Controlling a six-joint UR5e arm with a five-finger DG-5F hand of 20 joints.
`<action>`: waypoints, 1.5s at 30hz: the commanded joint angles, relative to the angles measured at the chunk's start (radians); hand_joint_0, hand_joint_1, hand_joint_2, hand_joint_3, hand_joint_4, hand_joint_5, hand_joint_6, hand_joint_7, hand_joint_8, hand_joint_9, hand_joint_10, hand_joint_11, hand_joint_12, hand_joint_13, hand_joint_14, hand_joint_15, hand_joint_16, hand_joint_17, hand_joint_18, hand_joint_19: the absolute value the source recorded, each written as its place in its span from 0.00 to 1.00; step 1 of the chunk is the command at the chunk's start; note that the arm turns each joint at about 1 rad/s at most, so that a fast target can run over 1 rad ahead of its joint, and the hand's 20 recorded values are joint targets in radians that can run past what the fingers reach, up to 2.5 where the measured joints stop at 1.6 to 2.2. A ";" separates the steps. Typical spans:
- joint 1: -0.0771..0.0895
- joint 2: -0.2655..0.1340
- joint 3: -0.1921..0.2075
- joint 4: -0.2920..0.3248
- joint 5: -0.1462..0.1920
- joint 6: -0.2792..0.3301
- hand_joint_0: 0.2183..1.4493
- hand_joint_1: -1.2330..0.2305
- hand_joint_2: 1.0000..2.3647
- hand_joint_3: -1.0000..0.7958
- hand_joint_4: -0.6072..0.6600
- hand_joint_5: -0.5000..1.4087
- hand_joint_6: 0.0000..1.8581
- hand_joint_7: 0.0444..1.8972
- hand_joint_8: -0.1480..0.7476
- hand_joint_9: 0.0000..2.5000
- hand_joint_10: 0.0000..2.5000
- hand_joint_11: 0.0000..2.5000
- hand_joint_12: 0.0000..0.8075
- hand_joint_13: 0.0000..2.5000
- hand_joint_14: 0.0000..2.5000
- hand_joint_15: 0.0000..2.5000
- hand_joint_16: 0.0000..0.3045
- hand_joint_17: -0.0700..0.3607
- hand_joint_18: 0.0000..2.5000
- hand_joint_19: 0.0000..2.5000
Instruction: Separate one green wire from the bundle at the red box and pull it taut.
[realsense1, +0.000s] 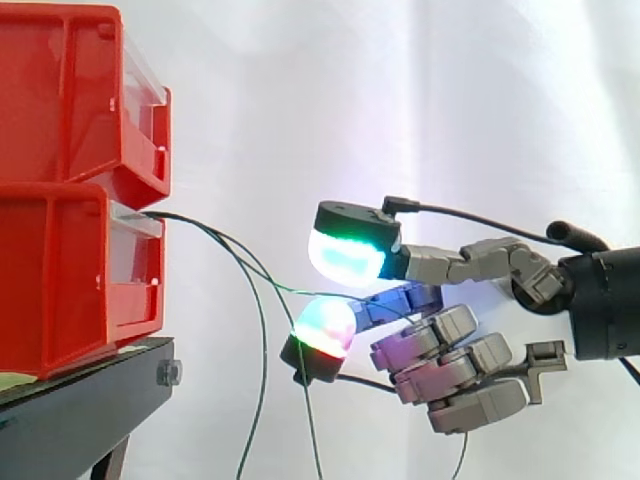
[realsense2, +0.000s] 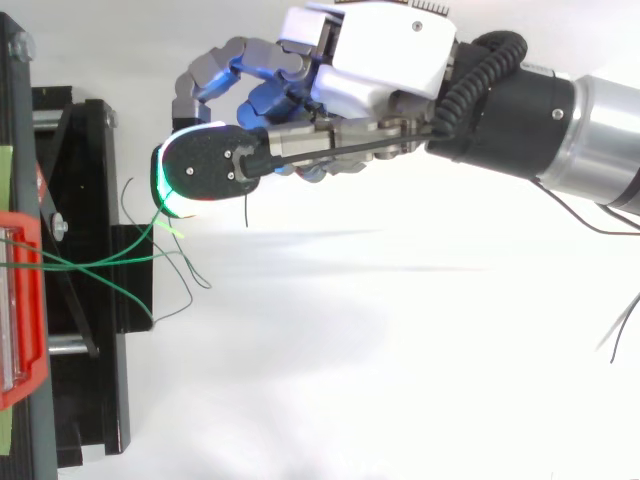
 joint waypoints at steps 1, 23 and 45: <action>-0.002 -0.010 0.000 0.007 -0.003 0.008 0.31 0.46 0.01 0.34 0.60 0.17 0.49 0.52 0.50 0.33 1.00 0.56 0.44 0.42 1.00 0.47 0.13 0.37 0.63 0.72; 0.006 -0.008 0.093 -0.101 -0.007 -0.006 0.32 0.38 0.01 0.46 0.55 0.17 0.50 0.51 0.50 0.33 1.00 0.54 0.44 0.42 1.00 0.46 0.14 0.38 0.64 0.72; 0.009 0.021 0.095 -0.142 -0.009 0.005 0.35 0.31 0.01 0.58 0.38 0.19 0.51 0.59 0.52 0.33 1.00 0.50 0.45 0.43 1.00 0.46 0.16 0.42 0.63 0.68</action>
